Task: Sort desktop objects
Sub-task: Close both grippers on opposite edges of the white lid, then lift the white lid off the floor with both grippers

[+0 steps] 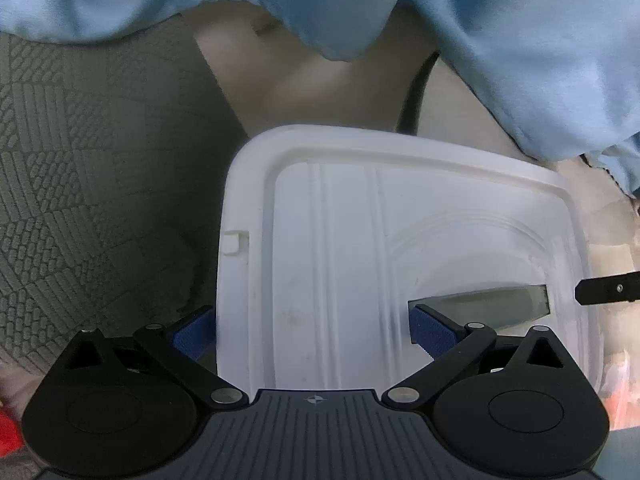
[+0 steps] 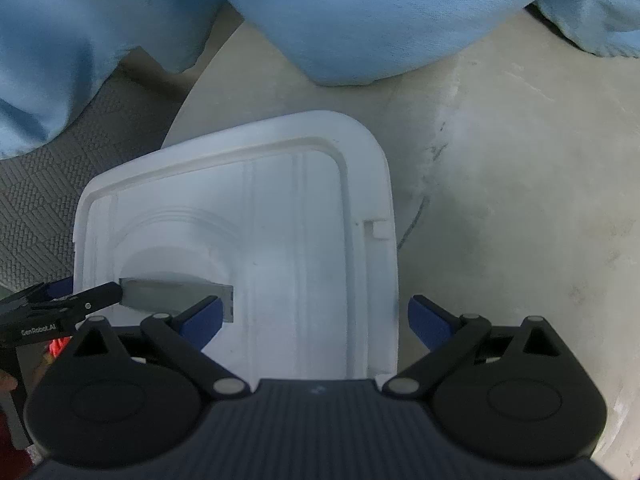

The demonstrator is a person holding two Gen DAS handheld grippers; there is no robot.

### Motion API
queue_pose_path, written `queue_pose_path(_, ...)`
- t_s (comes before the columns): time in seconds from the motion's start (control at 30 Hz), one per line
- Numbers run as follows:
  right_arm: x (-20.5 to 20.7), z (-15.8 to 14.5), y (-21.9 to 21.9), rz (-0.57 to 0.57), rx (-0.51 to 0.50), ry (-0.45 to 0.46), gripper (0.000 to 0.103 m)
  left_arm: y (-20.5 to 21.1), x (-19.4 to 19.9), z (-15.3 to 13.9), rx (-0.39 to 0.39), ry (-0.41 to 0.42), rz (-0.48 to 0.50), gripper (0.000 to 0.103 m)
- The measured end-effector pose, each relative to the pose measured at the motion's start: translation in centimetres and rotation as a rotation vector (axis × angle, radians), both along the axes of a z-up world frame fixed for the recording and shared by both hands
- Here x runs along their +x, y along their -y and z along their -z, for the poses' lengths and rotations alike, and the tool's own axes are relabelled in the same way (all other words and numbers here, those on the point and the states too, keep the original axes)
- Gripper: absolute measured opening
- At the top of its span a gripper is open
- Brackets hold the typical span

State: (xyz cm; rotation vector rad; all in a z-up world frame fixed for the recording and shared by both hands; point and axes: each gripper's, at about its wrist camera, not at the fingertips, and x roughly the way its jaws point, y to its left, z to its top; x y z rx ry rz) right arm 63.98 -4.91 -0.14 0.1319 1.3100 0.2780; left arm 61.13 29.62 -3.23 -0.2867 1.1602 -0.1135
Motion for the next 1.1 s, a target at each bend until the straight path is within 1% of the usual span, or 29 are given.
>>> queue_pose_path(0.13, 0.1, 0.5, 0.2, -0.011, 0.028, -0.015, 0.1, -0.3, -0.3, 0.1, -0.023, 0.012, 0.008, 0.099)
queue_pose_path(0.2, 0.2, 0.8, 0.4, -0.008, 0.059, -0.025, 0.099, -0.5, -0.4, 0.1, -0.026, 0.016, 0.014, 0.099)
queue_pose_path(0.37, -0.1, 0.4, 1.1, -0.003, 0.117, -0.022, 0.099, -1.8, -0.6, 0.5, -0.052, 0.021, 0.014, 0.098)
queue_pose_path(0.73, -0.4, 0.2, -0.1, -0.042, 0.16, -0.024, 0.099, -3.5, -0.7, 2.0, -0.148, 0.039, 0.007, 0.098)
queue_pose_path(0.9, -0.2, 0.7, -1.1, -0.05, 0.127, -0.026, 0.099, -3.6, -0.7, 2.3, -0.163, 0.044, 0.003, 0.098)
queue_pose_path(0.97, -0.3, 0.6, -1.4, -0.047, 0.107, -0.013, 0.099, -3.6, -0.7, 2.3, -0.165, 0.045, 0.002, 0.098)
queue_pose_path(1.0, -0.5, 0.6, -1.7, -0.046, 0.09, -0.002, 0.099, -3.6, -0.7, 2.3, -0.167, 0.045, 0.0, 0.098)
queue_pose_path(1.1, -1.1, 0.6, -2.8, -0.077, -0.005, 0.038, 0.099, -3.6, -0.8, 2.1, -0.17, 0.046, -0.007, 0.098)
